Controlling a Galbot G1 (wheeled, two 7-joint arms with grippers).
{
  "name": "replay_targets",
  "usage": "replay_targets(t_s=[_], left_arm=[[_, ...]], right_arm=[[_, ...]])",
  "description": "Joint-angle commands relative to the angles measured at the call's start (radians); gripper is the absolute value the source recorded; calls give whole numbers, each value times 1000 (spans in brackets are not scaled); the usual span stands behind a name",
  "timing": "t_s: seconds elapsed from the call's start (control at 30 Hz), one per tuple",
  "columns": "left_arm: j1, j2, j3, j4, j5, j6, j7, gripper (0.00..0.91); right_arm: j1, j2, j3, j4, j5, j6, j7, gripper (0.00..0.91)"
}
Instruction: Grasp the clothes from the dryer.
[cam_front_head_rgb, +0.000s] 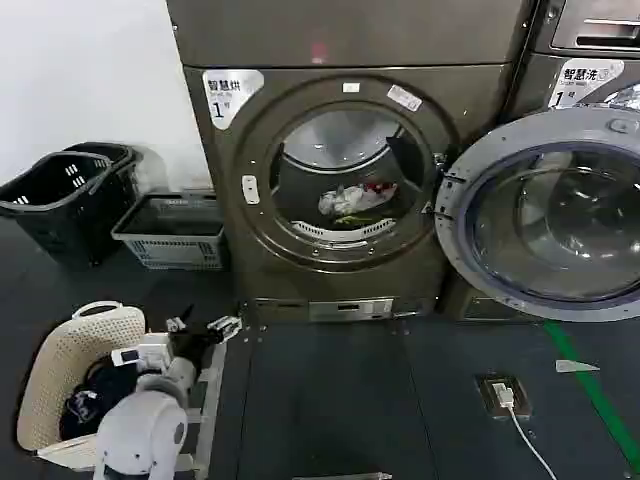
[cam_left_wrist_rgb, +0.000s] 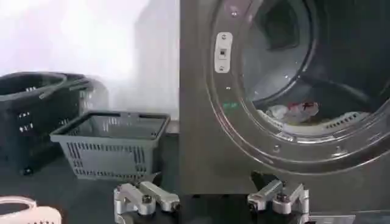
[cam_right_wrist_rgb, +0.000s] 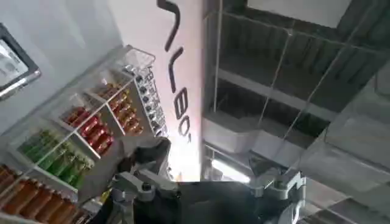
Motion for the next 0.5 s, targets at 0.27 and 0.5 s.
replay_targets(t_s=[0.27,0.5], left_arm=[[6,2,-1,-10,-5,49,1,907],[6,3,-1,-11,-5,49,2,907]], right_arm=[[1,6,-8,-33,2,105,4,907],[-6,6,-6,-37,-4,84,9,907]])
